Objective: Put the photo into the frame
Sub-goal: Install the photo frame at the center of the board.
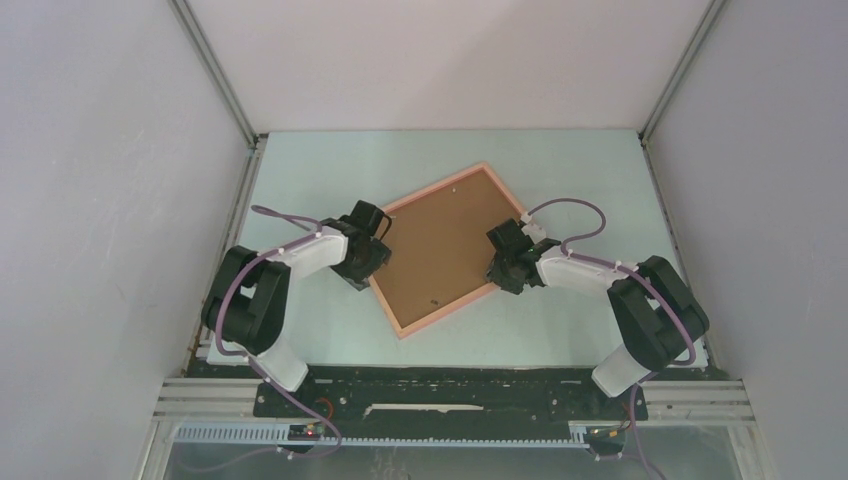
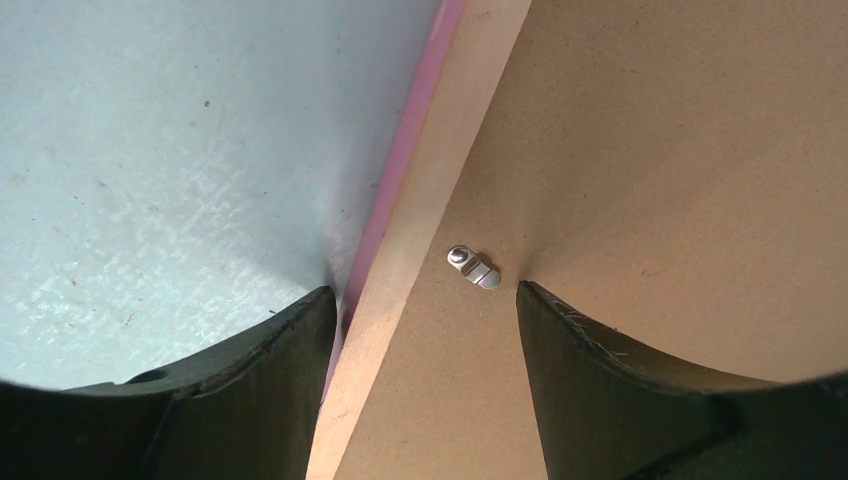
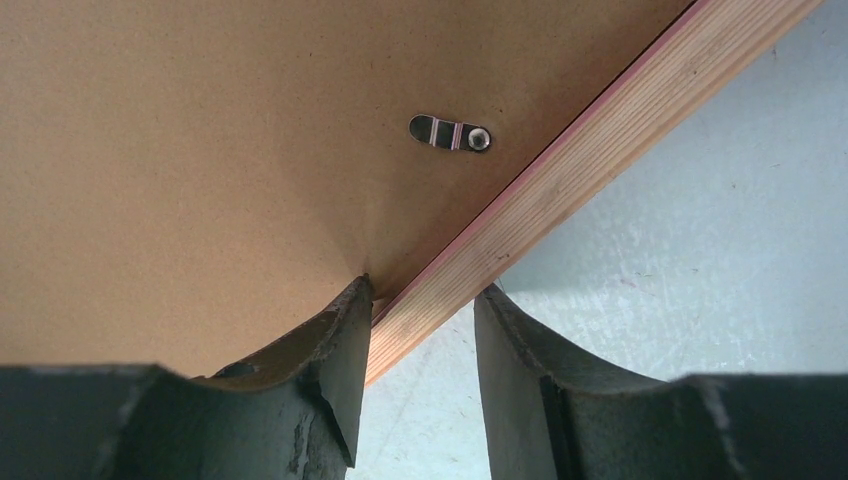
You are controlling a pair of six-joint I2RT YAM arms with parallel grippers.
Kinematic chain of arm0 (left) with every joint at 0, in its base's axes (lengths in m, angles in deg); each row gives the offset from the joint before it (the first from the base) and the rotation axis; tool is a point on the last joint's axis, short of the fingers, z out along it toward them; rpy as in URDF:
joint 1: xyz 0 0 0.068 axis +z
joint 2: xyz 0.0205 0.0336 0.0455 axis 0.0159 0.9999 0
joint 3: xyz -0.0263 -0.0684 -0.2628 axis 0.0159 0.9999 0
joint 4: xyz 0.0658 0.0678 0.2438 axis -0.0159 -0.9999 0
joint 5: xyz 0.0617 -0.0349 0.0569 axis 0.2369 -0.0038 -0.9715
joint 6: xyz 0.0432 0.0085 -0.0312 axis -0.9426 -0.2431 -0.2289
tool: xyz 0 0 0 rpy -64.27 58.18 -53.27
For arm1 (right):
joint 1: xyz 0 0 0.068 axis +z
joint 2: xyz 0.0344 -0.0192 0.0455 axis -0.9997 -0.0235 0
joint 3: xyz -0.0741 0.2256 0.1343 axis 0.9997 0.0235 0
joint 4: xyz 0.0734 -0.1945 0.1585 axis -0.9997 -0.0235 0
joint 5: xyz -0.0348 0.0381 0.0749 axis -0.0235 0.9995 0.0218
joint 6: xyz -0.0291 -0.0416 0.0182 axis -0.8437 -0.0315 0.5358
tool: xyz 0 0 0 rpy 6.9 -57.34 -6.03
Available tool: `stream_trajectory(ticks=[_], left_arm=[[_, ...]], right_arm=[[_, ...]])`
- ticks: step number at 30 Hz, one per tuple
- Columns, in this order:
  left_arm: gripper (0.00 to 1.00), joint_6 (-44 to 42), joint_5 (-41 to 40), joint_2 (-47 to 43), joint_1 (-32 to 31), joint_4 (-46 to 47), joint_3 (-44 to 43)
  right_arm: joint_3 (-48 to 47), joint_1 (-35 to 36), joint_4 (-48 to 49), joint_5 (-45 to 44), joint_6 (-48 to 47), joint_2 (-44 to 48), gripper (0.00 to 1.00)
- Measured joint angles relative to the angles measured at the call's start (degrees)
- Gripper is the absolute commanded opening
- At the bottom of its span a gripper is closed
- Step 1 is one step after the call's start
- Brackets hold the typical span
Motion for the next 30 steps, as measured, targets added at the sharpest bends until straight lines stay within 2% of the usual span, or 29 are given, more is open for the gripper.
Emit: stream_trajectory(ticks=[4,10,13,16,21,23,27,30], left_arm=[[0.78,0.7,-0.1,0.0,0.1,0.0,0.0],[0.75,2.3,0.7,0.0,1.4,0.1,0.0],[0.71,2.6,0.7,0.0,1.9,0.2,0.1],[0.63,2.6,0.8,0.0,2.0,0.1,0.1],[0.58,2.5,0.7,0.1,2.0,-0.2,0.2],[0.51,2.4,0.7,0.1,2.0,-0.2,0.2],[0.24,0.3,0.6,0.0,1.8,-0.3,0.2],[0.09,-3.1,0.3,-0.4,1.7,-0.8,0.2]], right_arm=[[0.0,0.0,0.0,0.0,0.0,0.0,0.48],[0.0,-0.1,0.0,0.1,0.0,0.0,0.44],[0.1,-0.3,0.6,0.2,0.1,0.0,0.43],[0.3,-0.3,0.9,0.3,0.1,0.0,0.43],[0.3,-0.4,1.0,0.3,0.5,0.0,0.42],[0.3,-0.4,1.0,0.3,0.7,0.0,0.42],[0.3,-0.7,1.3,0.3,0.9,0.0,0.41],[0.3,-1.1,1.9,0.3,1.0,-0.2,0.39]])
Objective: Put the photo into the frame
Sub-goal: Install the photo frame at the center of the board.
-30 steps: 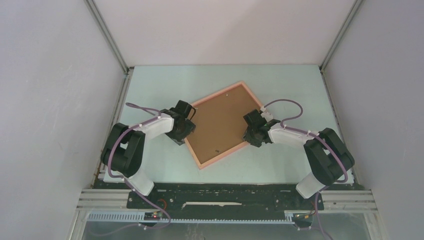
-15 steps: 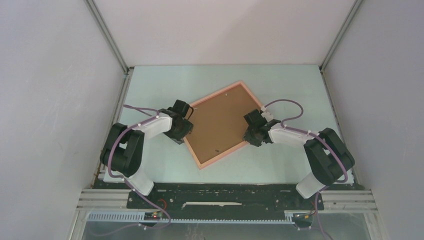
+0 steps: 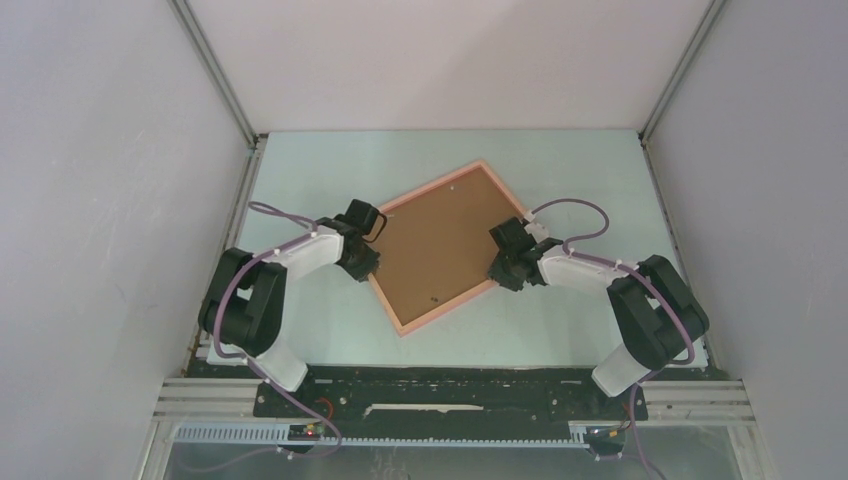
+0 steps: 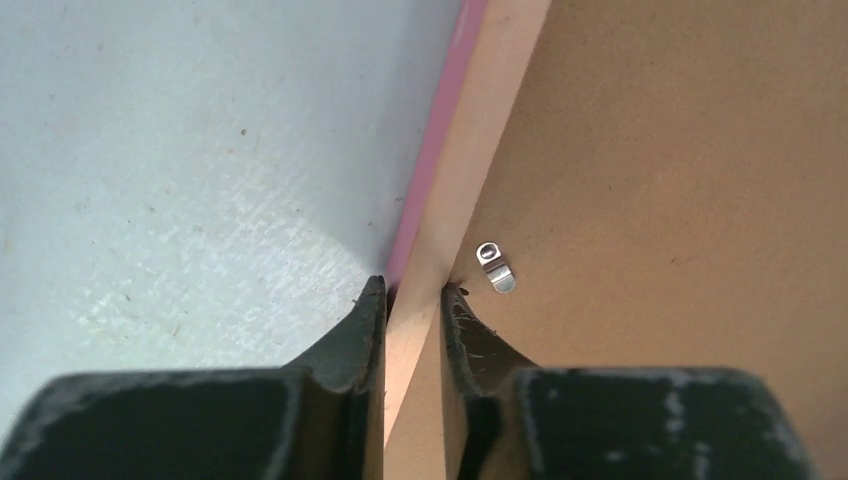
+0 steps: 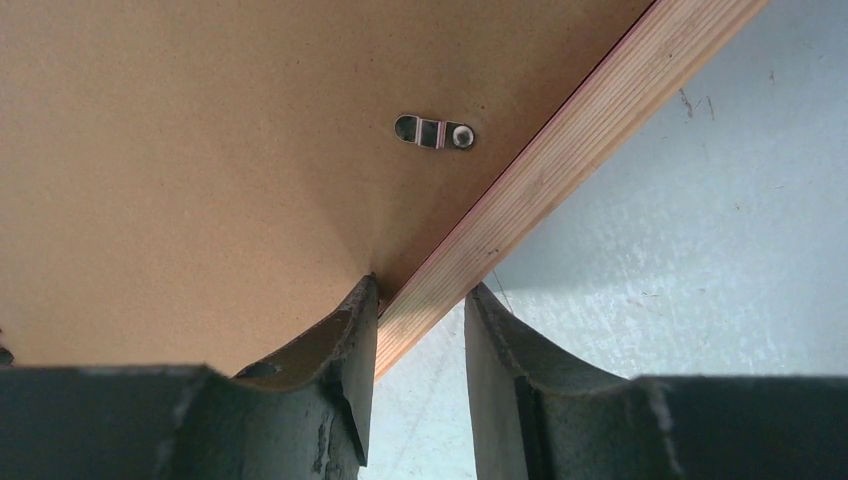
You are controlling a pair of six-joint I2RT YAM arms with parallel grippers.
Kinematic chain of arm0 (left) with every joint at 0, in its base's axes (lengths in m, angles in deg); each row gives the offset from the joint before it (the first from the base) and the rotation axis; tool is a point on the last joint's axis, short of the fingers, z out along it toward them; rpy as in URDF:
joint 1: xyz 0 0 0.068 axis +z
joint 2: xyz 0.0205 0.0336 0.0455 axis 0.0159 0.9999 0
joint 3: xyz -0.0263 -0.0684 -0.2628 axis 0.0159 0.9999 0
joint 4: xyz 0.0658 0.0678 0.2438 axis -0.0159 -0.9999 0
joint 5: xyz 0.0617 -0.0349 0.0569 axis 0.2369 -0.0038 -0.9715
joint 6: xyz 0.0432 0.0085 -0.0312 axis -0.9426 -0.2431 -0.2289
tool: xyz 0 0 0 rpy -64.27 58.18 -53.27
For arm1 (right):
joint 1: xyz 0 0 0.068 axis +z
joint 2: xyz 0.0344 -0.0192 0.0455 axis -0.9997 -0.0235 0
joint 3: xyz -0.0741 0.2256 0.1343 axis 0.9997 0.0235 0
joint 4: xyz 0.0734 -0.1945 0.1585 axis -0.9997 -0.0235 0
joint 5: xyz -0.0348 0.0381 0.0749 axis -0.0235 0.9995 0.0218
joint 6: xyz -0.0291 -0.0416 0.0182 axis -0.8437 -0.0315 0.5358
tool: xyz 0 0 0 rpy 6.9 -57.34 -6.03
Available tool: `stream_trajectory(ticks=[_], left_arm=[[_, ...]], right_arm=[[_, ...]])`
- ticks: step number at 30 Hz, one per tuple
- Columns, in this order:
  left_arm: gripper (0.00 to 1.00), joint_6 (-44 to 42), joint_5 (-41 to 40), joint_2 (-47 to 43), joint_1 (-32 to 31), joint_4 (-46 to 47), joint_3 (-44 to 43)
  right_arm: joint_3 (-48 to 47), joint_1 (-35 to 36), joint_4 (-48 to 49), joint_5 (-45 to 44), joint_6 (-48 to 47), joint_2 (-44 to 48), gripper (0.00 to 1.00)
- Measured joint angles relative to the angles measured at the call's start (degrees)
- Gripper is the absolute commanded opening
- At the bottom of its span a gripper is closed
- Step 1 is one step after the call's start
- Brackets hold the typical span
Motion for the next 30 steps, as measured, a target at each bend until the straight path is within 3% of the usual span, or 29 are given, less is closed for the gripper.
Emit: stream_trajectory(ticks=[2,6,9,11,13,15,23,28,30], left_arm=[[0.01,-2.4,-0.2,-0.2,0.0,0.1,0.0],[0.00,-8.3,-0.2,-0.3,-0.2,1.1,0.0],[0.11,-13.1,0.7,-0.8,-0.1,2.4,0.5],[0.20,-15.4,1.0,-2.4,-0.1,5.1,2.7],[0.38,-16.9,1.2,-4.4,-0.1,8.0,5.0],[0.48,-18.8,1.1,-5.7,0.0,9.2,6.4],[0.57,-24.1,1.8,-6.4,1.4,11.6,6.5],[0.78,-28.4,3.7,-2.0,2.3,12.2,3.6],[0.86,-30.4,4.6,-1.0,2.3,12.4,2.3]], right_arm=[[0.0,-0.3,0.1,0.2,0.0,0.0,0.39],[0.0,-0.4,0.2,0.4,-0.1,0.0,0.37],[0.0,-0.5,0.3,0.7,-0.5,0.0,0.33],[0.1,-0.7,0.4,1.0,-1.0,0.0,0.18],[0.1,-0.8,0.7,1.3,-1.4,-0.1,0.08],[0.1,-0.8,1.2,1.4,-1.5,-0.2,0.04],[6.1,6.3,6.0,-5.4,5.6,3.9,0.04],[10.3,11.3,7.3,-8.5,10.8,7.5,0.07],[10.3,11.4,8.1,-8.3,10.4,7.3,0.12]])
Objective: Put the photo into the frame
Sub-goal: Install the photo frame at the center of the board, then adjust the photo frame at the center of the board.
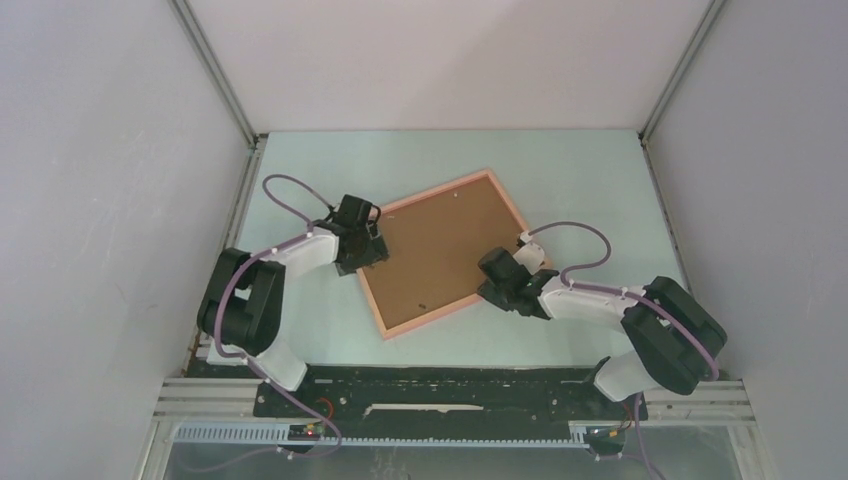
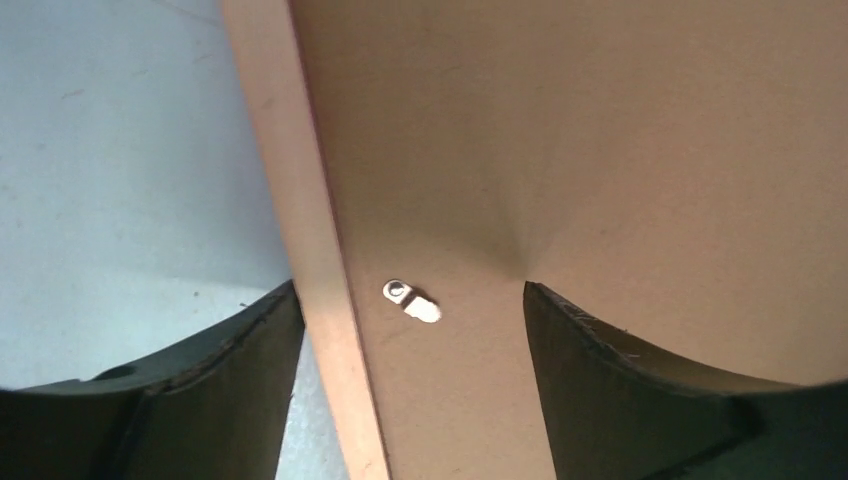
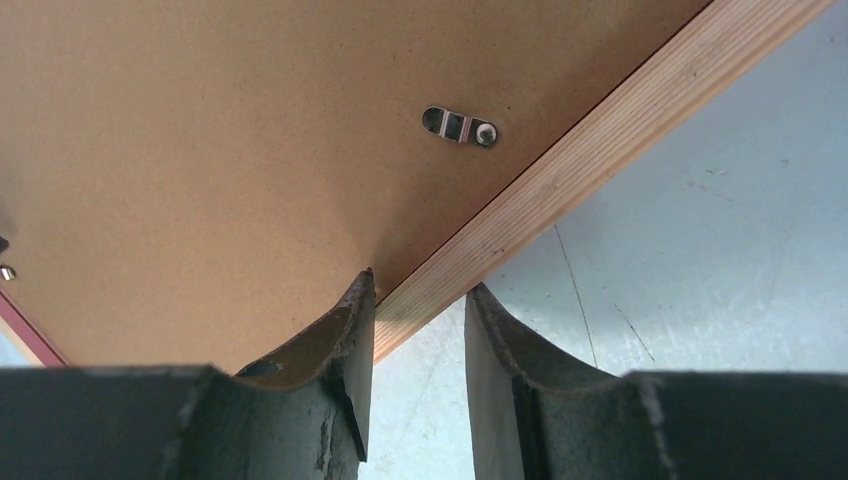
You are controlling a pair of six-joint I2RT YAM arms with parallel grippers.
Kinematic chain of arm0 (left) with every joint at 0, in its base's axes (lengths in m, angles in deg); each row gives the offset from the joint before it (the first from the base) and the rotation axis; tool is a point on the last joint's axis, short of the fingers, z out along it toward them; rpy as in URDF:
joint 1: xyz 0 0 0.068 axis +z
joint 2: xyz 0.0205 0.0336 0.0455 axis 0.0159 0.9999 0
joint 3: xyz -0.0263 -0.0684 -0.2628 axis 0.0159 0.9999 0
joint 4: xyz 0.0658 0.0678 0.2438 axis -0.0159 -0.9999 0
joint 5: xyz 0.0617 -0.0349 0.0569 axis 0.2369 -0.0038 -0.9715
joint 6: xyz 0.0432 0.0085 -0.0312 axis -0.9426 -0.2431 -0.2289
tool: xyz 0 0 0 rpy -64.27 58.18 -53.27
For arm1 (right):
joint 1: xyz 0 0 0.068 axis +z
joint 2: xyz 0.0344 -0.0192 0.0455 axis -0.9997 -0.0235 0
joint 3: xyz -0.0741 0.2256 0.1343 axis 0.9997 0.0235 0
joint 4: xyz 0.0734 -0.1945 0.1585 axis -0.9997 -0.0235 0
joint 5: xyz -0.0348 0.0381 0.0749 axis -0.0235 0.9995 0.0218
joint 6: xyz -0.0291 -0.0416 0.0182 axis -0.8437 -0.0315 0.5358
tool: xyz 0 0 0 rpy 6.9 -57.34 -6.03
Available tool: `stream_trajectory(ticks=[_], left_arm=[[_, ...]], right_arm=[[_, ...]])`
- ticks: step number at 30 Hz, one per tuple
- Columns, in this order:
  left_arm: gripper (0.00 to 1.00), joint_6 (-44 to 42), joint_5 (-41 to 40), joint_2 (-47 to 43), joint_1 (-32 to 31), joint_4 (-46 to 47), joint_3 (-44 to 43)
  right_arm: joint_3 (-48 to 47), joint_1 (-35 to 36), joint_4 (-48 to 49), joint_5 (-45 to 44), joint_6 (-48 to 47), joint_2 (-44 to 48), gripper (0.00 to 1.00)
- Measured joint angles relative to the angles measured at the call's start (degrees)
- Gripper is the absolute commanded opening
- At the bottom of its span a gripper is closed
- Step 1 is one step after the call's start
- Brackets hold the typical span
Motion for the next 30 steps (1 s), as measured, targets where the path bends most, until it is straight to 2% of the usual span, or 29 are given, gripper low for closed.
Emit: stream_trajectory(ticks=[1,3,7,10,14,19,22,30], left_arm=[[0.90,-0.8,0.3,0.3,0.0,-0.1,-0.6],[0.99,-3.2,1.0,1.0,0.0,-1.0,-1.9],[1.00,-7.1,1.7,1.8,0.2,-4.2,-4.2],[1.00,-8.6,1.7,1.4,0.2,-4.5,-4.1],[1.00,-9.5,1.3,-1.7,0.1,-4.5,-4.1],[1.00,-9.7,1.4,-6.2,0.0,-3.4,-3.9],[1.00,-9.5,1.7,-6.7,0.0,-2.3,-2.9],[0.99,-7.4,4.1,-8.4,0.0,1.3,5.8]], right_arm=[[0.1,0.0,0.4,0.1,-0.6,0.0,0.16],[0.2,0.1,1.3,0.4,-2.6,0.0,0.32],[1.9,0.1,4.9,4.2,-9.3,1.6,0.63],[2.8,1.0,4.2,10.5,-19.1,6.6,0.75],[0.9,-1.0,0.9,16.3,-31.2,15.1,0.78],[-1.1,-15.5,-0.5,22.9,-38.9,18.3,0.80],[-1.0,-21.1,-1.6,24.6,-40.3,18.3,0.81],[-1.0,-28.1,-2.5,32.8,-38.7,16.0,0.80]])
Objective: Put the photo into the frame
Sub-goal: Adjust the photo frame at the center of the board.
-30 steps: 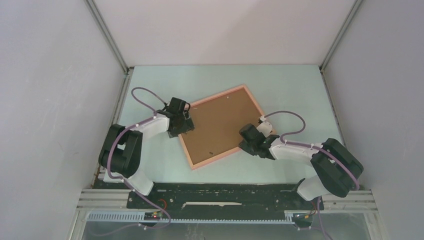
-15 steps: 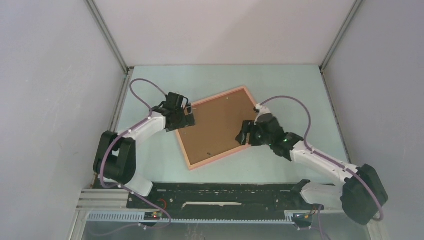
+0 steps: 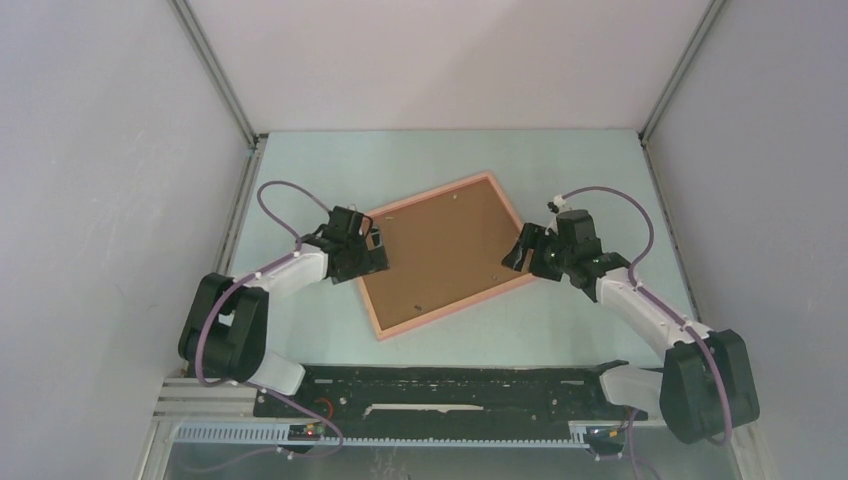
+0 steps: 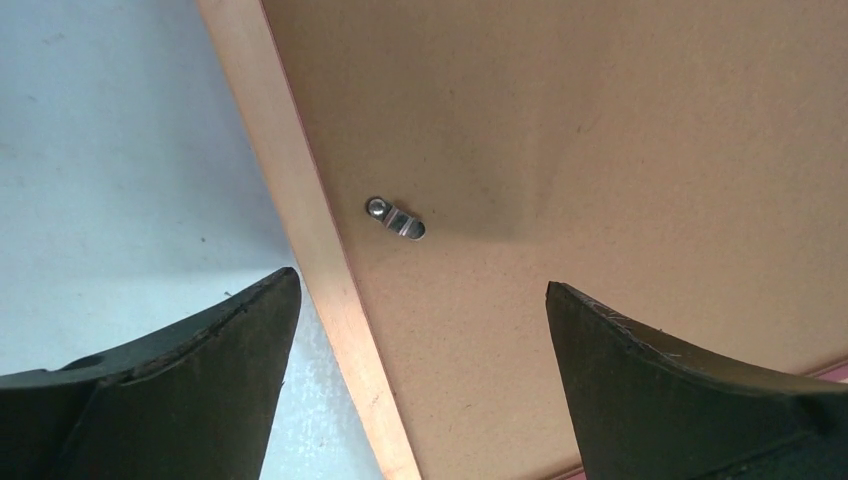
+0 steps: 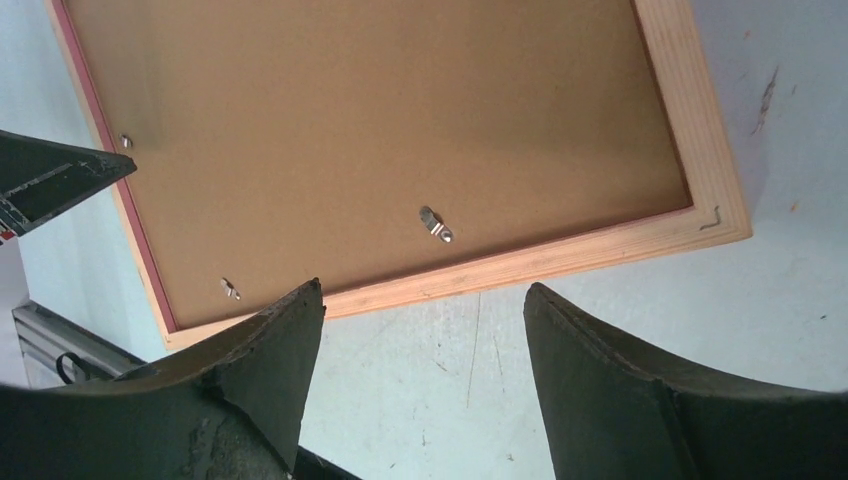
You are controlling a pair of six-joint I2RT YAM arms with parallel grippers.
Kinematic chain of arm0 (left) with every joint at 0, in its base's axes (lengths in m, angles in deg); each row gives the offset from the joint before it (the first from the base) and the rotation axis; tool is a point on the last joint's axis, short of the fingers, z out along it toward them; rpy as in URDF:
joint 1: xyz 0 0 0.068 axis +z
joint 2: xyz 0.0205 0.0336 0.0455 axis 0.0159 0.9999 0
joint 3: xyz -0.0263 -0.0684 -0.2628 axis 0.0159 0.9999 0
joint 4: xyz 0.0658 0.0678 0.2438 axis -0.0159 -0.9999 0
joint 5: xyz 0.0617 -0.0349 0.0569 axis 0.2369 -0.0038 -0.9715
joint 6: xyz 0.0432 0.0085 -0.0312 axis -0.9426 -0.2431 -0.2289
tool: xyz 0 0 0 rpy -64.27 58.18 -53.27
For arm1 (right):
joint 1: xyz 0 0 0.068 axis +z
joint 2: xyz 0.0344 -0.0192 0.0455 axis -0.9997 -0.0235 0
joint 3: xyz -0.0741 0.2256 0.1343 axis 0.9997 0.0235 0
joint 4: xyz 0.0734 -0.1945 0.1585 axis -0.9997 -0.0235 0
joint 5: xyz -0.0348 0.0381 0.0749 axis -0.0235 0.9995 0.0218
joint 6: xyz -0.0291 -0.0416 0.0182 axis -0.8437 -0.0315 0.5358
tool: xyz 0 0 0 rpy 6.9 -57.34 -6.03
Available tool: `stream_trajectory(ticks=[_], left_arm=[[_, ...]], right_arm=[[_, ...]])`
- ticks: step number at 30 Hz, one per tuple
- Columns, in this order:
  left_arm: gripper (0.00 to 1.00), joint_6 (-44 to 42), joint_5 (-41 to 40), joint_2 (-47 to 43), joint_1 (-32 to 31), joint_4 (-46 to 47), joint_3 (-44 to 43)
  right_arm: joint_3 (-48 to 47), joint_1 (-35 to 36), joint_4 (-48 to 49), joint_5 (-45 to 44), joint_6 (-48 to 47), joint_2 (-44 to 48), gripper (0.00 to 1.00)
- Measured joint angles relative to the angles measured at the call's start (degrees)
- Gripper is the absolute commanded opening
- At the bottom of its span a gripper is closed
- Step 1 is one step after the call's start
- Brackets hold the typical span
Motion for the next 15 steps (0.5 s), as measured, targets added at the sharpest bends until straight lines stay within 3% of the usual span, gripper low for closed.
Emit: stream_trajectory(ticks=[9,15], left_arm=[[0.94,2.5,2.0,-0.9,0.0,5.0,4.6],[0.94,3.0,1.7,-1.1,-0.2,5.4,4.9]], right_arm=[[0.9,-2.1,-0.1,1.2,1.4,-4.2,0.80],[-4.7,-6.1,-3.2,-7.0,-2.9,-10.9,0.78]])
